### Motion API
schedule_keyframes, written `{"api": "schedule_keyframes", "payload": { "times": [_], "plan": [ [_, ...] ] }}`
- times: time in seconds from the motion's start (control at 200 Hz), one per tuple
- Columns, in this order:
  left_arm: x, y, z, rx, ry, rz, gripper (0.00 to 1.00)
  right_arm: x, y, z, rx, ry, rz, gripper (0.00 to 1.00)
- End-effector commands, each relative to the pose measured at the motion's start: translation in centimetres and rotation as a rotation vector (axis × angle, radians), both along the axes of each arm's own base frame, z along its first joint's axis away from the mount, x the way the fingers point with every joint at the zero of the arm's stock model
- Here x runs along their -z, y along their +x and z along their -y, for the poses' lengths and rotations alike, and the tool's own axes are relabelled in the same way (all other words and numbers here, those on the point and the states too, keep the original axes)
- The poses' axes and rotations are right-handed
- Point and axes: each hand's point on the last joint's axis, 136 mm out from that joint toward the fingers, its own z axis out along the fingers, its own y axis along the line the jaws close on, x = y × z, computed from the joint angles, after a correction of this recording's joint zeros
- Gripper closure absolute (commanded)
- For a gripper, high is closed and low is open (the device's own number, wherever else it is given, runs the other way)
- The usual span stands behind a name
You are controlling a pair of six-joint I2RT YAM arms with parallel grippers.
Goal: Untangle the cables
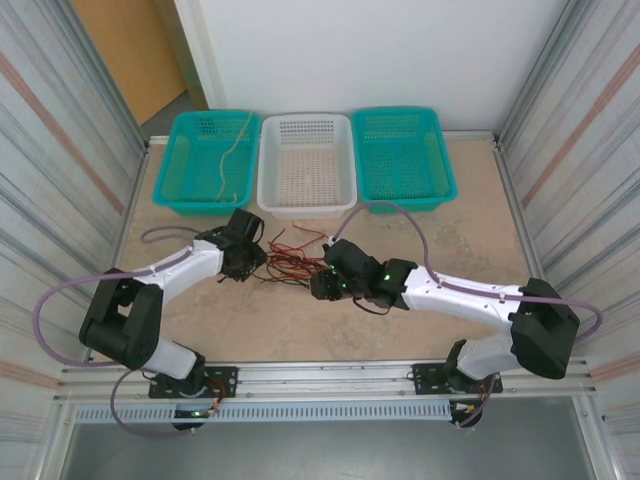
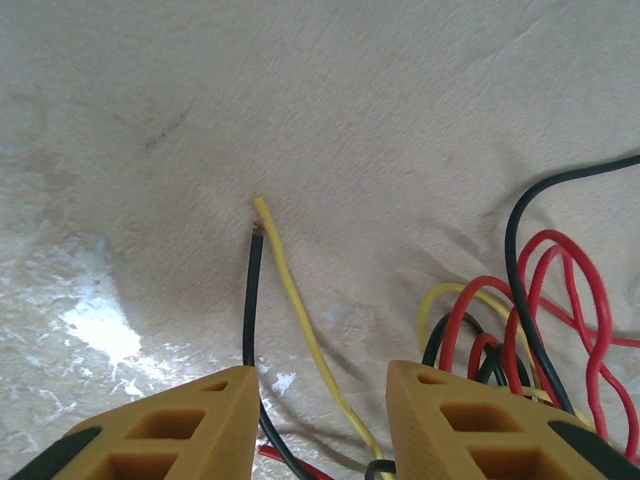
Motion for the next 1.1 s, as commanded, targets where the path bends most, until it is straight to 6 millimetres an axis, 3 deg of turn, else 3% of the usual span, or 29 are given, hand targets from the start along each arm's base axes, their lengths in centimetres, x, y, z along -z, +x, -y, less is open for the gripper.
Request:
{"api": "schedule_keyframes", "payload": {
  "times": [0.0,0.21,0.651,0.832,1.092],
  "plan": [
    [0.7,0.1,0.3,-0.043,-0.022,-0.008,0.61,-0.3,0.0,0.4,0.008,0.006,0.017,0.57],
    [0.8,0.7,0.8,-0.065,-0.044,0.002,0.61,0.0,-0.1,0.4,0.003,0.003,0.009,0.58],
    [3.1,-1.1,0.7,-0.121,-0.055,-0.077,0.60,-0.3,0.0,1.3,0.022,0.006,0.020,0.58],
    [3.8,-0.8,0.6,-0.134,-0.039,-0.100,0.62,-0.7,0.1,1.3,0.018,0.004,0.026,0.59],
    [4.3,-0.2,0.9,-0.120,-0.012,-0.132,0.75,-1.1,0.0,2.0,0.029,0.006,0.036,0.59]
  ]
}}
